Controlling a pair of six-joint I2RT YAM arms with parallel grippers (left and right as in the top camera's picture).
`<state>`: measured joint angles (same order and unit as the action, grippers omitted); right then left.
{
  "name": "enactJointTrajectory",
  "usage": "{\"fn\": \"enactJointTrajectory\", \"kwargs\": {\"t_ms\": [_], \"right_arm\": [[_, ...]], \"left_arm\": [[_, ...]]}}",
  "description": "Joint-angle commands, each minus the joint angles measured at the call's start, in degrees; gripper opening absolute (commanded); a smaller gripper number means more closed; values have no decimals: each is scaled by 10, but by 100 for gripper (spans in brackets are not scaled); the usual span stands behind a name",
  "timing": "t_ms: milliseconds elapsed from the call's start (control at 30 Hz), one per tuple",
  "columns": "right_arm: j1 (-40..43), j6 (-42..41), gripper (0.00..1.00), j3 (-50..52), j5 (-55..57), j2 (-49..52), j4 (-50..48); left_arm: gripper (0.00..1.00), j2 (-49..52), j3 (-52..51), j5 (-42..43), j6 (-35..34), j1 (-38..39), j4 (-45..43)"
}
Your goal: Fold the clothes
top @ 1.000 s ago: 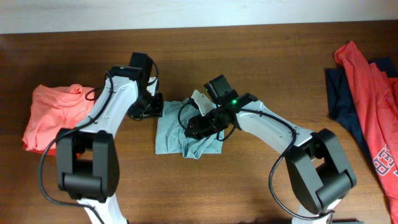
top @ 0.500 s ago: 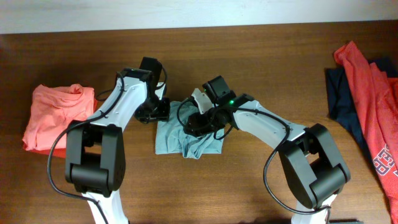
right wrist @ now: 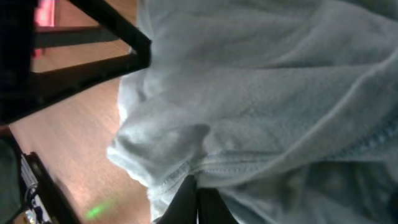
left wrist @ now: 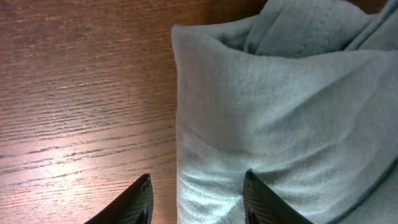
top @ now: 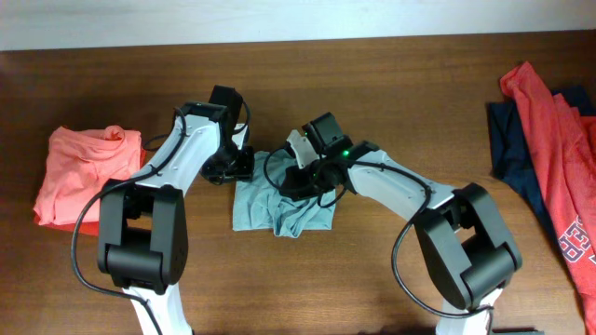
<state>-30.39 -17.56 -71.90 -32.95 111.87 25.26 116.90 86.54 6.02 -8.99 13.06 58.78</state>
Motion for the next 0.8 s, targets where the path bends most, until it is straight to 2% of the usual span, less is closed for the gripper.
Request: {"fn": "enactJointTrajectory", "kwargs": {"t_ms": [0, 167, 400, 567, 767], "right_arm": [[-4, -1, 4, -3, 2, 7, 0], [26, 12, 4, -4, 19, -22, 57], [144, 80, 4, -5, 36, -97, 152], [200, 107, 4, -4, 36, -100, 203], [195, 118, 23, -4, 37, -100, 213]], "left_arm": [[47, 5, -3, 7, 9, -1, -3], [47, 5, -4, 6, 9, -1, -5], [47, 5, -4, 5, 9, -1, -9], [47, 5, -4, 6, 9, -1, -9], [47, 5, -4, 6, 9, -1, -9]]}}
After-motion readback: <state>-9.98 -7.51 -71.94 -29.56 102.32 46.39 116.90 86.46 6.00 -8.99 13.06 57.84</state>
